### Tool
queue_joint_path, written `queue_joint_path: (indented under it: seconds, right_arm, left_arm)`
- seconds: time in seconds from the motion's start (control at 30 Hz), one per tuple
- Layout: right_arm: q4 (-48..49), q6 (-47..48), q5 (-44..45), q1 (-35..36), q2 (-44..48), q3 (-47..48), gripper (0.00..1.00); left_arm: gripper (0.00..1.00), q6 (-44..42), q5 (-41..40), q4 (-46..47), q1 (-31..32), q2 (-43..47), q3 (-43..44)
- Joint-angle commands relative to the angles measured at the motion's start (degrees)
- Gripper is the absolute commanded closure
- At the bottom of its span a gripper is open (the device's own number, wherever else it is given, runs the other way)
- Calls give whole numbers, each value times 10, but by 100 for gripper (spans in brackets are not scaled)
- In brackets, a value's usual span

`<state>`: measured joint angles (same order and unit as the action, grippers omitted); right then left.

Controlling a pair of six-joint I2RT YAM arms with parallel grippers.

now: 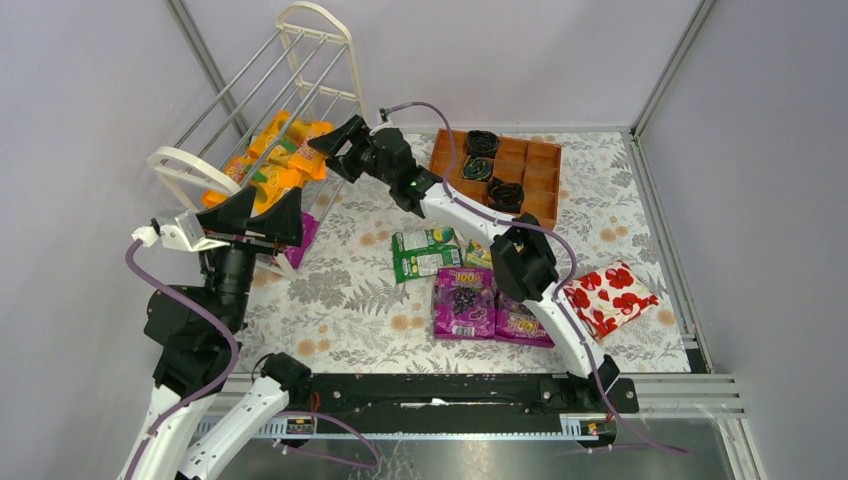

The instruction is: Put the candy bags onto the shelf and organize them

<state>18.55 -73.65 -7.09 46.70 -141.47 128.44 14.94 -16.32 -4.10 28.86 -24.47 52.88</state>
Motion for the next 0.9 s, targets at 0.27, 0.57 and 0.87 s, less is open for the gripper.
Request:
queue_joint_path:
  seconds: [0.27,0.57,0.87]
  right_arm:
    - [32,-7,-42,0,4,21,49]
    - [45,-49,-27,8,-53,71,79]
    - [34,-27,-18,13,-82,102,87]
  left_arm:
    - [1,1,7,25,2,-3,-3]
    - [1,1,7,27,2,-3,-4]
    - [1,1,7,28,2,-2,-5]
